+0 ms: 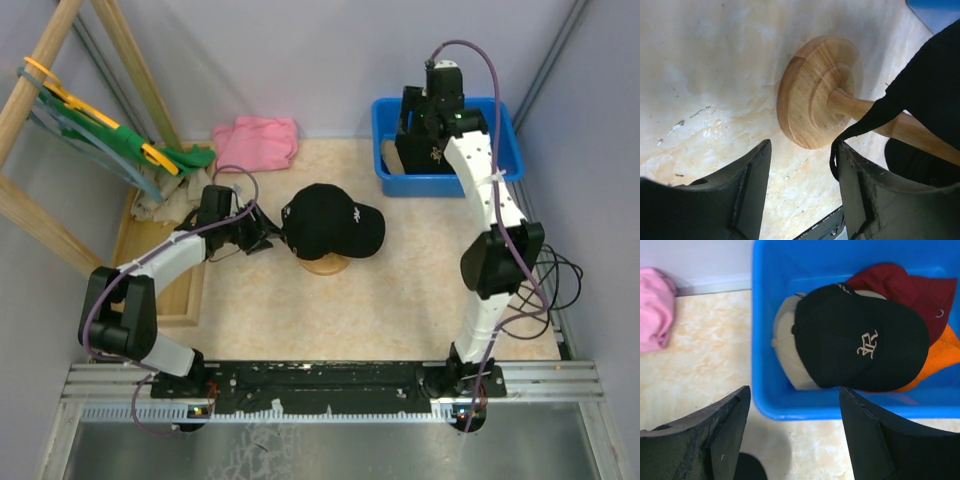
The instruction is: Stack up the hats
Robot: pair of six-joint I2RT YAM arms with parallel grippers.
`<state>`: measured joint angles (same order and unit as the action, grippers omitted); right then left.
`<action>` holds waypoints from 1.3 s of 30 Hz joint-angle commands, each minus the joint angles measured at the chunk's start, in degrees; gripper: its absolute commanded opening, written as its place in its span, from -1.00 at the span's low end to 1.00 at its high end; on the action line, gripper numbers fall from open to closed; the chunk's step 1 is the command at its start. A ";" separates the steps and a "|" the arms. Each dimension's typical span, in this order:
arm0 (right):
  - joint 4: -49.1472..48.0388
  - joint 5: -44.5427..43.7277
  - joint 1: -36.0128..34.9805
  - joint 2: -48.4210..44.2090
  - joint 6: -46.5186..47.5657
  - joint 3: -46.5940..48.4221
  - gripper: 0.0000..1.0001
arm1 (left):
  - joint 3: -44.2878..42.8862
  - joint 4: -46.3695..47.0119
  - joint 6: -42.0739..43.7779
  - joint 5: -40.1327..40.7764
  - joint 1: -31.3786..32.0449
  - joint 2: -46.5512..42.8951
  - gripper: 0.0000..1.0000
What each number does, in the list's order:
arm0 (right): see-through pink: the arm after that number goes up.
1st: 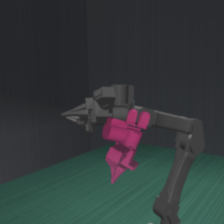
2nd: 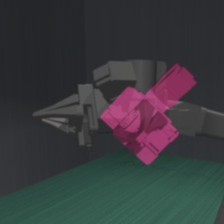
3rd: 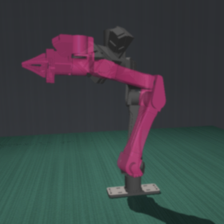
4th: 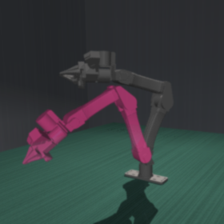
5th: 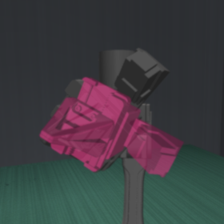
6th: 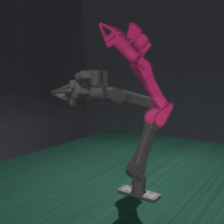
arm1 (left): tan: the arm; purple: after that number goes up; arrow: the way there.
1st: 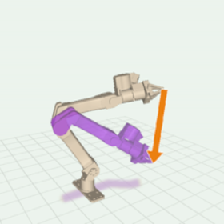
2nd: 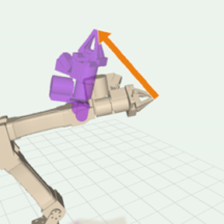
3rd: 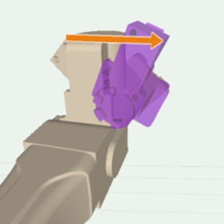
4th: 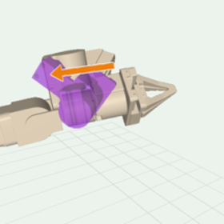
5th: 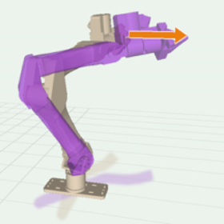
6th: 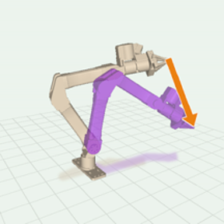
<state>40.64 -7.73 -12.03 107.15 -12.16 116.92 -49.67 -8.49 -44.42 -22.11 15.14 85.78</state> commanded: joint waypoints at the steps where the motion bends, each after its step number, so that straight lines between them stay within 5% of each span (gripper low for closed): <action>1: 1.15 2.16 3.92 7.06 -0.82 4.35 0.46 | 0.21 2.37 -1.49 -0.50 0.11 -2.38 0.24; 15: -0.35 1.97 3.09 19.30 1.91 12.87 0.44 | 0.14 2.88 -4.20 1.62 0.15 -6.21 0.46; 39: -4.44 -29.20 -4.84 31.61 10.87 20.31 0.32 | -2.45 1.28 -5.20 1.60 -0.39 -7.68 0.55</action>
<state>38.57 -29.12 -16.95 138.41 -2.83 134.82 -49.95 -7.68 -48.69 -19.90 15.11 80.44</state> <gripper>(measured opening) 0.678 0.769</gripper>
